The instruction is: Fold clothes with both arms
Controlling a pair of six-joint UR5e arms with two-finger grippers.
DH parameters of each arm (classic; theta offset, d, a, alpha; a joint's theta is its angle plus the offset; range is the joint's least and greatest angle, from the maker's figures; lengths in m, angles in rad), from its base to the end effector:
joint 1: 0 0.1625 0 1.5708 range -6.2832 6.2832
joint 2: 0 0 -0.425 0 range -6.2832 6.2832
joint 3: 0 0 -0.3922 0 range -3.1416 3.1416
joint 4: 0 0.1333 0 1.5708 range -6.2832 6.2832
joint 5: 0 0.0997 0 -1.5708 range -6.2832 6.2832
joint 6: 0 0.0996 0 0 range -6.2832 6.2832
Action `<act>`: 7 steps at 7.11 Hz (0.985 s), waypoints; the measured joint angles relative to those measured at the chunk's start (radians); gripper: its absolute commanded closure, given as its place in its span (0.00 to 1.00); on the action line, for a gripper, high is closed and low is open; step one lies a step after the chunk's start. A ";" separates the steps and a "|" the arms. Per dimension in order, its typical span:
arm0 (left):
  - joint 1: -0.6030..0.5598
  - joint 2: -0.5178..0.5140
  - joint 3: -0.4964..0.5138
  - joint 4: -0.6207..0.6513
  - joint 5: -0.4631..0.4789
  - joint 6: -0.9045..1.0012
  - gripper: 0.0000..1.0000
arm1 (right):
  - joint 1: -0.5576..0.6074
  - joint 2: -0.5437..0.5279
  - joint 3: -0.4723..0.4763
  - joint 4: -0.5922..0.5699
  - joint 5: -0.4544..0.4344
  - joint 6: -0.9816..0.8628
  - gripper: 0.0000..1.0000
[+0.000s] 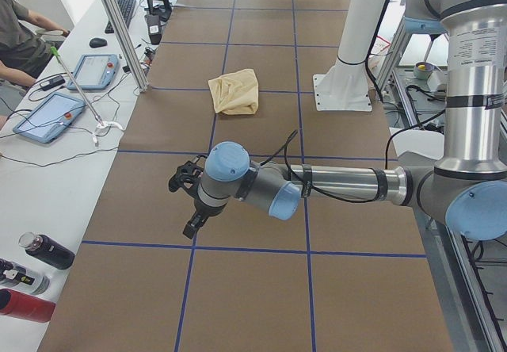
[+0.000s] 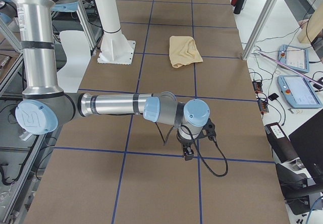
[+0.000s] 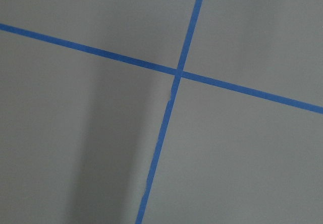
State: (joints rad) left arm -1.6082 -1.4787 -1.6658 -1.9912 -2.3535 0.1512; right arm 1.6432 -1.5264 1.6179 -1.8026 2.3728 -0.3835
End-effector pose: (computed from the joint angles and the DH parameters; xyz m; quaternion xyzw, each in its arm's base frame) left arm -0.0807 -0.4703 0.6080 0.2284 0.3530 0.1314 0.8977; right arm 0.0976 -0.4927 0.6338 0.0251 -0.3939 -0.1153 0.9116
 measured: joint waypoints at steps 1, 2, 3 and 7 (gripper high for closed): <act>0.000 0.010 -0.001 -0.005 -0.004 -0.015 0.00 | -0.006 0.001 0.001 0.001 -0.002 0.059 0.00; 0.004 0.013 -0.002 -0.007 -0.005 -0.050 0.00 | -0.022 0.002 0.001 0.002 -0.006 0.101 0.00; 0.014 0.012 -0.005 -0.010 -0.006 -0.106 0.00 | -0.038 0.003 0.001 0.003 -0.009 0.118 0.00; 0.049 0.011 0.000 -0.027 -0.005 -0.189 0.00 | -0.053 0.001 0.003 0.003 -0.010 0.129 0.00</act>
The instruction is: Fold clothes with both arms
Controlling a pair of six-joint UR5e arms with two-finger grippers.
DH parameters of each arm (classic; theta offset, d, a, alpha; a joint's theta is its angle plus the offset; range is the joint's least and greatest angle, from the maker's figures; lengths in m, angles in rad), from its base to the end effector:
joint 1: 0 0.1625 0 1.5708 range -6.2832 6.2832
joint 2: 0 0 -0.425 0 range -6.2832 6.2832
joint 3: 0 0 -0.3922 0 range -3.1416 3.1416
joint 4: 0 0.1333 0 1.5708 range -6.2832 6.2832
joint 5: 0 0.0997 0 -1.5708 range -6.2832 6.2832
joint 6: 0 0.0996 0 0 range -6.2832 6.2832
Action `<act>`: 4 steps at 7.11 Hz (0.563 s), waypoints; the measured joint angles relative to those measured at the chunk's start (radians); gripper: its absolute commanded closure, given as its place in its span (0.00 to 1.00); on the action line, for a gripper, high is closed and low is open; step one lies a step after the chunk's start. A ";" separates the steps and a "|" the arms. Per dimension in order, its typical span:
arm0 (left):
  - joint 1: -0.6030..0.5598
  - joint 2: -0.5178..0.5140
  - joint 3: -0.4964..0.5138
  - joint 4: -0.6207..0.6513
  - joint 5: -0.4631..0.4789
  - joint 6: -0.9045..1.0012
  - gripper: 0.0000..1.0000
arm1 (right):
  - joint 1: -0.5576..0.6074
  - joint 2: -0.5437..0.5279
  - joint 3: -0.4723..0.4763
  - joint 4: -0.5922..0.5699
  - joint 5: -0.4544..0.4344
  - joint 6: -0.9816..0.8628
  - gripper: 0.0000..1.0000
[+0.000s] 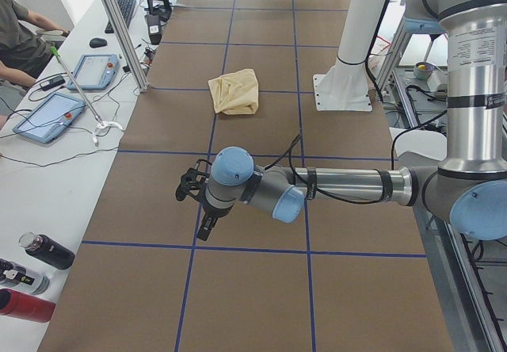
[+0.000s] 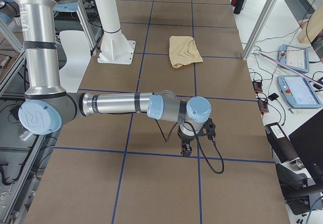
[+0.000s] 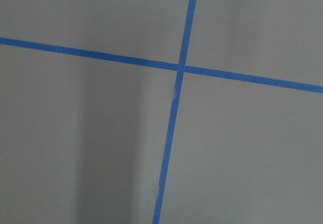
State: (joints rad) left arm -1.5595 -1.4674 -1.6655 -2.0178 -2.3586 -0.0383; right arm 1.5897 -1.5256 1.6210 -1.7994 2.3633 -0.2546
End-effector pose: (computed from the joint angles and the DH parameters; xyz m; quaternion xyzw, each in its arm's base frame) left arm -0.0574 -0.4691 0.6099 0.1914 0.3795 0.0713 0.9024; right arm 0.0718 -0.4979 0.6323 -0.0083 -0.3899 -0.0827 0.9171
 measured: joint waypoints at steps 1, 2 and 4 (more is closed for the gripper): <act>0.000 0.000 -0.002 -0.001 -0.001 0.000 0.00 | 0.000 0.000 0.000 0.000 0.000 0.001 0.00; 0.001 0.000 -0.006 -0.002 -0.002 0.000 0.00 | 0.000 -0.001 0.000 -0.001 0.000 0.001 0.00; 0.001 -0.001 -0.009 -0.002 -0.002 0.000 0.00 | 0.000 -0.001 0.002 -0.001 0.005 0.001 0.00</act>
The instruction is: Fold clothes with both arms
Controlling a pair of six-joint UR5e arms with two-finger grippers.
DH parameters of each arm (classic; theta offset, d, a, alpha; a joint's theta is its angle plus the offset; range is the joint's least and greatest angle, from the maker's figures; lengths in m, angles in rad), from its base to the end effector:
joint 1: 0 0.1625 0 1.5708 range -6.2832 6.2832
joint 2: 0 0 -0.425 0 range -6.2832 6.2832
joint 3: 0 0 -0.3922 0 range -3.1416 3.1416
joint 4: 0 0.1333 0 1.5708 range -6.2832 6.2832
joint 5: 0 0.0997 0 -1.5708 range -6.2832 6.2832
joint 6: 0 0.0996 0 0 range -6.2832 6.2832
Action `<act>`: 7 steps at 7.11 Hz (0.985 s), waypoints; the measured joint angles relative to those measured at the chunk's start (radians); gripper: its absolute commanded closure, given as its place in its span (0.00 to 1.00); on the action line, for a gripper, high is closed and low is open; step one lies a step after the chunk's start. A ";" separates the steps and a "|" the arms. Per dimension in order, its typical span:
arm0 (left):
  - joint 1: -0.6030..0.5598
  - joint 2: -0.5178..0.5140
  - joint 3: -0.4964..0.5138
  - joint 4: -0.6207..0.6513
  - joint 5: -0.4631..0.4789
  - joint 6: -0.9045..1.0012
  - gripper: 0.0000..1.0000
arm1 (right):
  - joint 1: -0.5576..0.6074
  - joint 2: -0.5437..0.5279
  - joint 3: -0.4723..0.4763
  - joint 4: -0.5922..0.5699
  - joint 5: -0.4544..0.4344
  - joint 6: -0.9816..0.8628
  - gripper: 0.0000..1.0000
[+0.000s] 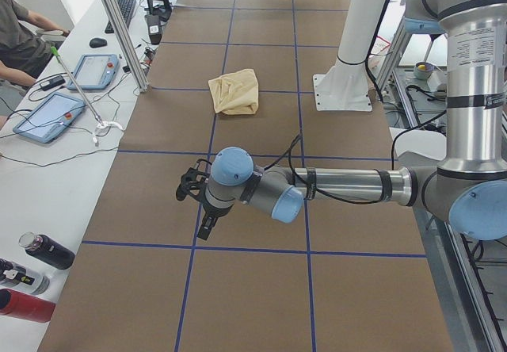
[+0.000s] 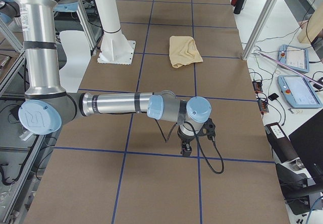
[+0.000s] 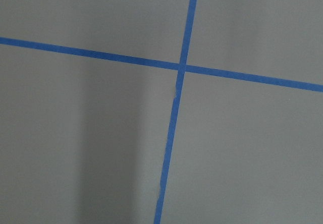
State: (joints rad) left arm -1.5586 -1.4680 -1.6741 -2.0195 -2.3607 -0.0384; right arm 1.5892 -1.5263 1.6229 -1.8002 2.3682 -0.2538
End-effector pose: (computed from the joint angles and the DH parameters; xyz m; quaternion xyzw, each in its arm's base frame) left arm -0.0568 -0.4696 0.6049 0.1960 0.3802 0.0739 0.9009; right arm 0.0712 -0.4977 0.6314 -0.0080 -0.3921 -0.0824 0.9162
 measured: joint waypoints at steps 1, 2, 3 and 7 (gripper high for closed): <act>0.000 0.000 -0.003 0.000 0.000 0.000 0.00 | 0.000 0.001 0.001 0.000 0.002 0.000 0.00; 0.000 0.000 -0.012 0.001 0.000 0.000 0.00 | 0.000 0.002 0.003 0.001 0.003 0.000 0.00; 0.000 0.001 -0.021 0.002 0.000 -0.001 0.00 | 0.000 0.002 0.007 0.001 0.004 -0.002 0.00; 0.000 0.010 -0.041 0.003 -0.010 -0.002 0.00 | 0.000 -0.003 0.022 -0.001 0.004 -0.003 0.00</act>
